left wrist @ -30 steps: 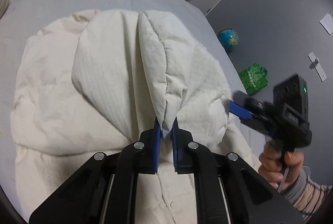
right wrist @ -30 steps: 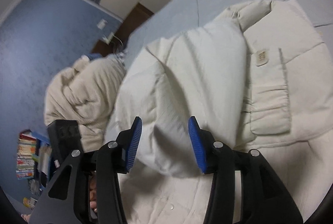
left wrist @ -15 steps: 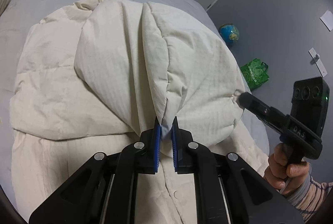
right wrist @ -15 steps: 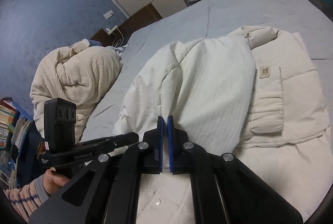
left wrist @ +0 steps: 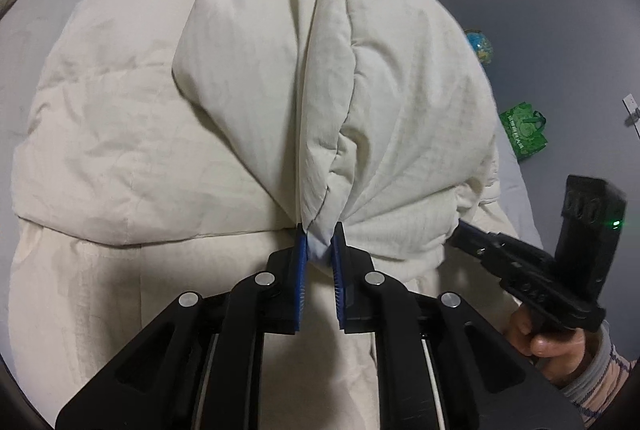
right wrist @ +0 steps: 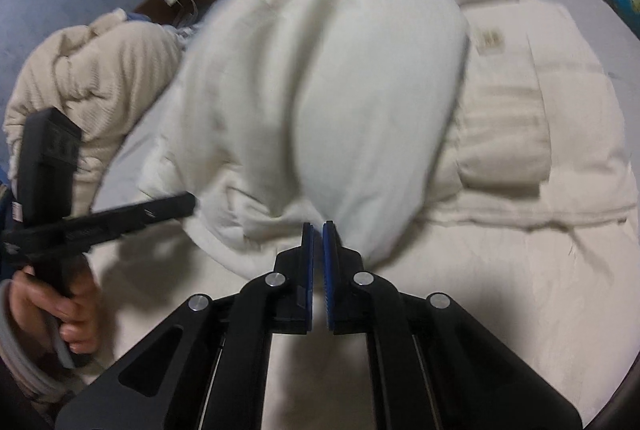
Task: Fold large clothes
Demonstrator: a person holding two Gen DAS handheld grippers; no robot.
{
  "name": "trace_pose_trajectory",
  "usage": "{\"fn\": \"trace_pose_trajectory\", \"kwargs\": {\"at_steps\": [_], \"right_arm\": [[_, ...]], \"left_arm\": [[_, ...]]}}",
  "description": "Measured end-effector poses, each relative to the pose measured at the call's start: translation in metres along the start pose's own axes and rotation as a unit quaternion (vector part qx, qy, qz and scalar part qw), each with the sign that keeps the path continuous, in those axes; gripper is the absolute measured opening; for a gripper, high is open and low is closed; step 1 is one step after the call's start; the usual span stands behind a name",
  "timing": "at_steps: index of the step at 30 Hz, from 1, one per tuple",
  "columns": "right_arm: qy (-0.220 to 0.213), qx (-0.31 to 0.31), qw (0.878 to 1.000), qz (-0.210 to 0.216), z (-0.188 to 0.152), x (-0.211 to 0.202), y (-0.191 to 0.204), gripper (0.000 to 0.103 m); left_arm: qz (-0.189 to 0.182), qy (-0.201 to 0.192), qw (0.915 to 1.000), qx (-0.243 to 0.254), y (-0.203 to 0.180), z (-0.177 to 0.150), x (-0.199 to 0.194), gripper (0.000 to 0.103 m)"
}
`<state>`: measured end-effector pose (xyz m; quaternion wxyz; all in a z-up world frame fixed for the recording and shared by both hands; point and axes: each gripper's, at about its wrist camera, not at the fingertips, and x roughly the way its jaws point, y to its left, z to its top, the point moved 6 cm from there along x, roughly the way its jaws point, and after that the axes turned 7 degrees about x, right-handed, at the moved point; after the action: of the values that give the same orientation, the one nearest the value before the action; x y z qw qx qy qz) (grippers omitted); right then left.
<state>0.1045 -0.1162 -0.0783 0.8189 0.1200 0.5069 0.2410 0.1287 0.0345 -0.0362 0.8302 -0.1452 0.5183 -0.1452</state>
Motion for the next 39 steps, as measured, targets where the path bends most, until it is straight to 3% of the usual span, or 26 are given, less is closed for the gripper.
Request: {"fn": "trace_pose_trajectory", "kwargs": {"at_steps": [17, 19, 24, 26, 31, 34, 39], "right_arm": [[0.007, 0.003, 1.000, -0.028, -0.007, 0.028, -0.006, 0.001], [0.004, -0.001, 1.000, -0.027, -0.006, 0.024, 0.000, 0.002], [0.002, -0.019, 1.000, -0.024, -0.006, 0.007, 0.010, 0.003], [-0.007, -0.031, 0.999, -0.025, -0.002, -0.004, 0.016, 0.007], [-0.071, -0.048, 0.996, -0.013, 0.030, -0.039, 0.032, 0.050], [-0.104, -0.057, 0.993, -0.017, 0.071, -0.048, 0.047, 0.055], [-0.058, -0.084, 0.991, -0.087, 0.122, -0.005, 0.058, 0.055]], "left_arm": [[0.037, 0.006, 0.9993, 0.009, -0.001, -0.001, 0.025, 0.020], [0.037, 0.002, 0.9993, 0.005, -0.002, -0.001, 0.020, 0.022], [0.045, -0.024, 0.9985, 0.019, -0.006, -0.001, -0.007, 0.042], [0.049, -0.037, 0.9970, 0.046, -0.014, 0.002, -0.021, 0.043], [0.066, -0.083, 0.9905, 0.089, -0.031, 0.025, -0.062, 0.050], [0.081, -0.098, 0.9874, 0.094, -0.037, 0.056, -0.067, 0.053], [0.130, -0.049, 0.9870, 0.081, -0.028, 0.089, -0.023, 0.049]]}}
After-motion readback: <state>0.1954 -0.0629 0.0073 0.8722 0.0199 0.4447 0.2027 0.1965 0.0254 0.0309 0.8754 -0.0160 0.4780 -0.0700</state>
